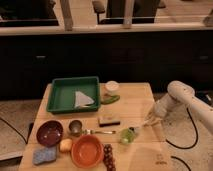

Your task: Place brush in table surface

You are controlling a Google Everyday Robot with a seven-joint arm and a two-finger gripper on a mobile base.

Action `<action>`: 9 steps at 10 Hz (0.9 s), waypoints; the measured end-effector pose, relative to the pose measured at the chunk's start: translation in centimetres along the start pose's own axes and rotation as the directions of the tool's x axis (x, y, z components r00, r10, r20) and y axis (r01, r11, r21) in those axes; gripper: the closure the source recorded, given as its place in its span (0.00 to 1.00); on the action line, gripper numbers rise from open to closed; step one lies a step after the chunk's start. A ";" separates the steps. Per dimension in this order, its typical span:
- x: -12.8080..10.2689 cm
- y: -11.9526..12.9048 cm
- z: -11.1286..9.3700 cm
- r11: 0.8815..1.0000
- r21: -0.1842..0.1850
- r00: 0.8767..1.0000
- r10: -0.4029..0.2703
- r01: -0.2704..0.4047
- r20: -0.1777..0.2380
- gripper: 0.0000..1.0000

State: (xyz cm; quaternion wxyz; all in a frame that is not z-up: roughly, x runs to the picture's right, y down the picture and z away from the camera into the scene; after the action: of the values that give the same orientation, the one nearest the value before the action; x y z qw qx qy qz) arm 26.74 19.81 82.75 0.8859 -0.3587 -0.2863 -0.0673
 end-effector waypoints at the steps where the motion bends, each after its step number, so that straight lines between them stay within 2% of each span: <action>1: 0.0 0.1 0.1 1.000 0.000 1.000 0.001 -0.001 0.000 0.84; 2: 0.0 0.0 0.0 1.000 0.001 1.000 0.000 0.000 -0.001 0.76; 7: -0.1 -0.4 -0.1 1.000 -0.003 1.000 -0.002 0.002 -0.005 0.24; 9: 0.0 -0.5 -0.2 1.000 -0.003 1.000 -0.001 0.001 -0.006 0.20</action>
State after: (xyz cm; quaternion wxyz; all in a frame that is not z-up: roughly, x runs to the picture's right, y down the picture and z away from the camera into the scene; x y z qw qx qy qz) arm 26.65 19.35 82.91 0.8862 -0.3599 -0.2835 -0.0692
